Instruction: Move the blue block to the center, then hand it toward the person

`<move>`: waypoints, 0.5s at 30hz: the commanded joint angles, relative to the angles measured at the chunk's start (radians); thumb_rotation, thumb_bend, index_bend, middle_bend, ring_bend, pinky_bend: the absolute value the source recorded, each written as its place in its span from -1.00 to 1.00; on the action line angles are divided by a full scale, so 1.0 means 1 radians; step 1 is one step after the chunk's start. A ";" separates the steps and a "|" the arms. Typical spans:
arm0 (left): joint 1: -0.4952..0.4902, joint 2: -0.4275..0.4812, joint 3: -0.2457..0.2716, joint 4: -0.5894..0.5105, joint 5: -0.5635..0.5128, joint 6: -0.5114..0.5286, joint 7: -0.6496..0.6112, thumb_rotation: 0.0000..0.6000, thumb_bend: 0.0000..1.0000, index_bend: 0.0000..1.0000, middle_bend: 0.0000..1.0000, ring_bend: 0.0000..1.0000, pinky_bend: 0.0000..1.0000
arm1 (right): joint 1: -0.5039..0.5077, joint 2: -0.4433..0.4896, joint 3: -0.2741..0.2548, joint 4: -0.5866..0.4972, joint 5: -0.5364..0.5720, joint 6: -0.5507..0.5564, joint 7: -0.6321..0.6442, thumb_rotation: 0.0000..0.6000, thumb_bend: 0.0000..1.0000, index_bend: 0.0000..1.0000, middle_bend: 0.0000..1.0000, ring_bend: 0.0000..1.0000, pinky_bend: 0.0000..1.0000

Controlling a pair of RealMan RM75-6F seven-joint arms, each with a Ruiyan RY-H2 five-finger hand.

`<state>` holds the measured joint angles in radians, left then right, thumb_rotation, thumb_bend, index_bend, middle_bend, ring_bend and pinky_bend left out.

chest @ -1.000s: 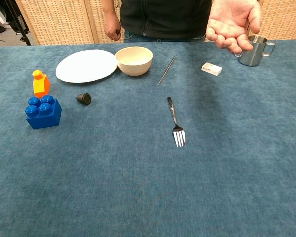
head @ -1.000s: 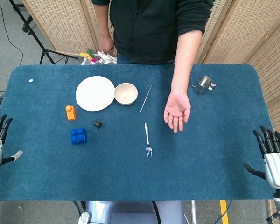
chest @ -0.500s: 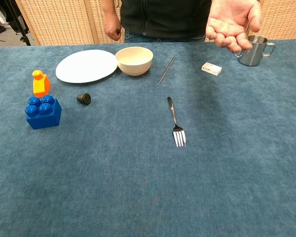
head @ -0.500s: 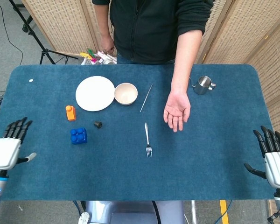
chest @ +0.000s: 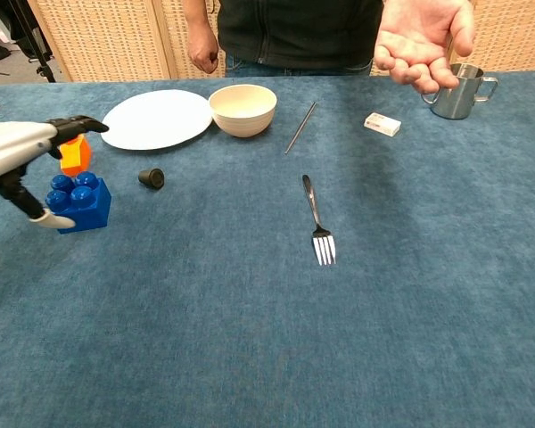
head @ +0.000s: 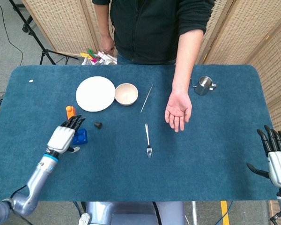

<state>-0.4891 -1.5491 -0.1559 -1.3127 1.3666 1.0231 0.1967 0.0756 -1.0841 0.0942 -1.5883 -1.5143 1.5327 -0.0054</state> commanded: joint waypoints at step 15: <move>-0.039 -0.098 -0.022 0.091 -0.032 0.061 0.023 1.00 -0.57 0.27 0.13 -0.06 0.18 | 0.006 0.006 0.007 -0.005 0.025 -0.021 0.006 1.00 -1.00 -1.00 -1.00 -1.00 -1.00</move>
<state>-0.5293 -1.6555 -0.1847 -1.2109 1.3063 1.0562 0.2422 0.0813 -1.0786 0.1010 -1.5935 -1.4895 1.5115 0.0008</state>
